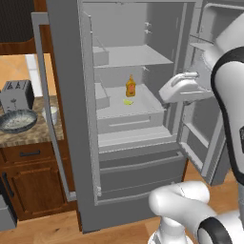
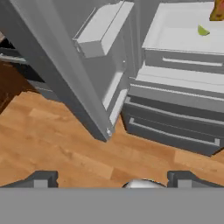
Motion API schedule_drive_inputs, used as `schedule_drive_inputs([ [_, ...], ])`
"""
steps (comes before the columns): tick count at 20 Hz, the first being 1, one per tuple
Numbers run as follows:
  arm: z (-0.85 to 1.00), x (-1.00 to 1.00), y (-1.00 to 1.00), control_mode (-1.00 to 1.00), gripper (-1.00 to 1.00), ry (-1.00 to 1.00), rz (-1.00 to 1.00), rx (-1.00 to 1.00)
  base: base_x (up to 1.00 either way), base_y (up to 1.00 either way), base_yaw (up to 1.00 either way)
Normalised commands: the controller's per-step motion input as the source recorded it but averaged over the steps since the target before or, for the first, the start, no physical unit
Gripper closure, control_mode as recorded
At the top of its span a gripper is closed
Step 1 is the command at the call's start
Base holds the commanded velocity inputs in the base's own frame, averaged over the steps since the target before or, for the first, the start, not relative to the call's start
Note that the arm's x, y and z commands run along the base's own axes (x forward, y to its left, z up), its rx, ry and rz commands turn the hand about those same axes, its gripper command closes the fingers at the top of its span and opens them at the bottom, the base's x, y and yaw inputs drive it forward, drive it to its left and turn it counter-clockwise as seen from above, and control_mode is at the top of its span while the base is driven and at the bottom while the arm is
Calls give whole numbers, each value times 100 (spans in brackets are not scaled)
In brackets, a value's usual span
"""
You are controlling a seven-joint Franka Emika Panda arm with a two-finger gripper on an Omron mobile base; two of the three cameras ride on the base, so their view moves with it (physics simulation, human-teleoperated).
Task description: Grab a lemon wedge from the fridge and one ice cube from the ice bowl, and put them in the glass of lemonade.
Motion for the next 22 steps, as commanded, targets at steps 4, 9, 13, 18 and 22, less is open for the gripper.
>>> schedule_drive_inputs([
  [4, -57, -82, -13, -100, -100, -1, -19, -25, 0, 0, 0],
  [9, -17, -50, -25, -100, -100, 0, -17, -5, 0, 0, 0],
  [13, 0, -20, -35, -100, -100, -2, -5, 0, 0, 0, 0],
  [18, -16, 10, -46, -100, -100, -1, -1, -1, 0, 0, 0],
  [22, -14, 33, -2, -100, -100, 0, 0, -3, 0, 0, 0],
])
